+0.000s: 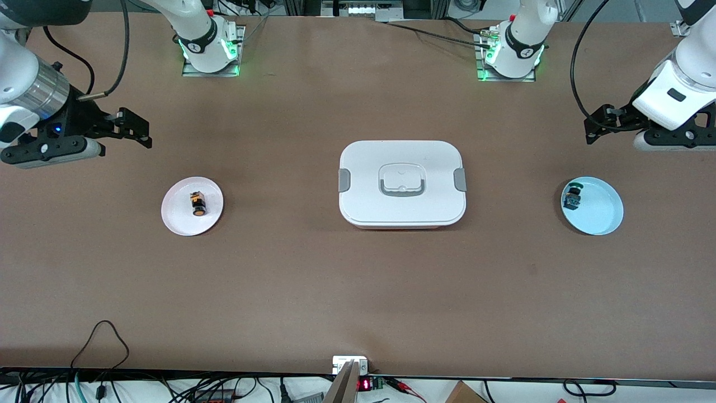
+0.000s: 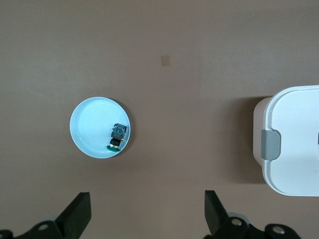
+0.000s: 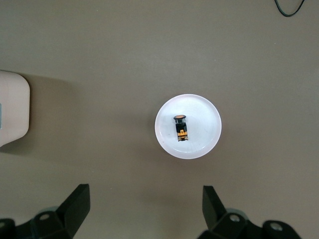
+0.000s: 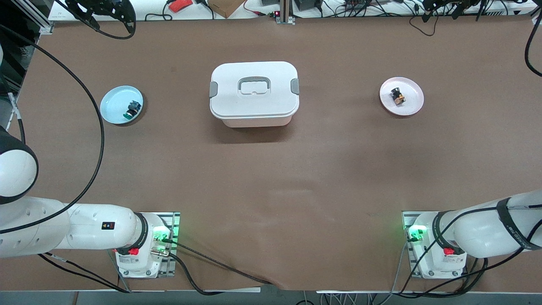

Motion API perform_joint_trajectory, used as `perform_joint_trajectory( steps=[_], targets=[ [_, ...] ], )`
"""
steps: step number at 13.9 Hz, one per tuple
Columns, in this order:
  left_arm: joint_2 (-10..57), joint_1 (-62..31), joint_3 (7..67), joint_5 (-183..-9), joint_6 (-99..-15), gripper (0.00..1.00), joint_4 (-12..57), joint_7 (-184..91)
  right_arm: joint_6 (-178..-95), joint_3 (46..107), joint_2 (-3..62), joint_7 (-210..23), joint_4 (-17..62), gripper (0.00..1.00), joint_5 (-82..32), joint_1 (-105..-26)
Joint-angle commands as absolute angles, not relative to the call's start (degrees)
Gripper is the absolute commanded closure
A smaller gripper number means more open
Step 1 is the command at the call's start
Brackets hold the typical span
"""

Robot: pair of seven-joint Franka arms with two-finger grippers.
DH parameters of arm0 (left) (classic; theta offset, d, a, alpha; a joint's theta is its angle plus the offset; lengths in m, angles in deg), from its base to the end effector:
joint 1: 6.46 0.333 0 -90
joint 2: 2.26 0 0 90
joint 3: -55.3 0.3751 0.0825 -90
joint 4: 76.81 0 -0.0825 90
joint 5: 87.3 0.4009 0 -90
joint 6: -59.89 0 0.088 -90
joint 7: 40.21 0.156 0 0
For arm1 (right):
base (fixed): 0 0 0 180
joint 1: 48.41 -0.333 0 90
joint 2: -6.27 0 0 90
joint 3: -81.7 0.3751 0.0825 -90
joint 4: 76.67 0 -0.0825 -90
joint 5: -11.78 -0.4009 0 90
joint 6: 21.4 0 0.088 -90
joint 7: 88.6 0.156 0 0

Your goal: Transfer orange switch to right arm and place

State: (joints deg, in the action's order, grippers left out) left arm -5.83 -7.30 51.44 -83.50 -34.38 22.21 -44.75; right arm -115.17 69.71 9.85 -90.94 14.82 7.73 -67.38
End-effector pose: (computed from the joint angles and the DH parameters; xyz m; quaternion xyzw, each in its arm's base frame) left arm 0.5496 -0.0363 0.5991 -0.9993 0.0041 0.0075 0.0359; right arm 0.5904 0.0866 0.5920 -0.9964 -0.0786 0.0118 0.0283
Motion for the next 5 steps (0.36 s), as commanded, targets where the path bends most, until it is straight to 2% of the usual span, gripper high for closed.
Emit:
perform_joint_trajectory(
  steps=[1,5],
  targets=[
    [-5.95,-7.61,51.7,-84.31,-32.22,0.0,21.18,-45.3,-113.51,69.83,10.84,-90.36,12.28,0.0,8.44,-67.56],
    [-5.95,-7.61,51.7,-84.31,-32.22,0.0,21.18,-45.3,-113.42,69.66,11.02,-90.88,11.4,0.0,8.0,-67.13]
  ],
)
